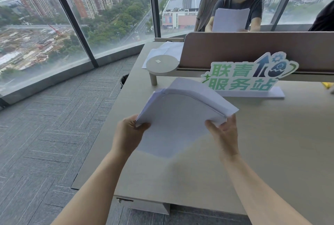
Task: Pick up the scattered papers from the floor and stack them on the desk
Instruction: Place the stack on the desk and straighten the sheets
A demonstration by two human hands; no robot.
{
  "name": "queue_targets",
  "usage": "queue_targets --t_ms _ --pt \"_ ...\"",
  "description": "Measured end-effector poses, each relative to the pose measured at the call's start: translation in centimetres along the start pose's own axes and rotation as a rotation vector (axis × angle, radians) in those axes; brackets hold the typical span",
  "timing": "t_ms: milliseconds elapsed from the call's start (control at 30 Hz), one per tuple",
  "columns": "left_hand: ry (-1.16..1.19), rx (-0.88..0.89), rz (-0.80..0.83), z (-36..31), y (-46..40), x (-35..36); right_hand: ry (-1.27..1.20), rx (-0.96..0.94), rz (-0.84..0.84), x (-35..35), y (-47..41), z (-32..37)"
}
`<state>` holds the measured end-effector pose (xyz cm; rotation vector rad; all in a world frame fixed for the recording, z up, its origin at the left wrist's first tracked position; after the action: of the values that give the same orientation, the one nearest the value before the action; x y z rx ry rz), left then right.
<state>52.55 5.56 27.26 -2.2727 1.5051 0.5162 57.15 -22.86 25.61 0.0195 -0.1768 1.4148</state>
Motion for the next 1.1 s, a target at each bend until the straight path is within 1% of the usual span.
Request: queue_targets --t_ms 67,167,233,300,400,533,767,933,1100 --pt "-0.156 0.065 0.003 -1.9 -0.9 -0.8 0.111 -0.04 -0.045 -1.1 -0.8 0.7" --pt "-0.385 0.165 0.029 -4.4 -1.7 -1.3 0.379 -0.154 -0.109 -2.6 -1.0 1.9" --pt "-0.522 0.192 0.046 -5.7 -1.6 -0.9 0.495 -0.229 -0.104 -2.8 -0.9 2.4" --pt "-0.655 0.247 0.039 -6.8 -1.3 -0.1 0.508 -0.219 -0.025 -2.5 -0.8 2.3" --pt "-0.775 0.334 0.076 -7.7 -0.5 1.8 0.476 -0.114 0.06 -2.6 -0.6 0.7" --pt "-0.854 0.366 0.154 -6.9 0.4 4.2 0.308 0.032 0.068 -4.3 0.1 -1.9" --pt "-0.884 0.359 0.289 -4.4 2.3 7.7 0.243 0.251 0.12 -6.4 1.7 -6.5" --pt "-0.859 0.371 0.313 -4.0 2.7 8.1 0.165 0.276 0.205 -6.3 1.9 -6.6" --pt "-0.813 0.396 0.303 -4.4 3.2 8.5 0.181 0.28 0.284 -4.4 2.8 -7.0"
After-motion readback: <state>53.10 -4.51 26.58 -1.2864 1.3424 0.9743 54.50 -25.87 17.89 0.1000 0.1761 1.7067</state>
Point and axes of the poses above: each hand's wrist, its own y-axis away from the middle knuckle, its own x-axis out of the palm, z = x × y, the point moved 6 cm from there along -y, towards the middle knuckle, and after that the axes turned 2 degrees about -x, right-handed, at the moved point
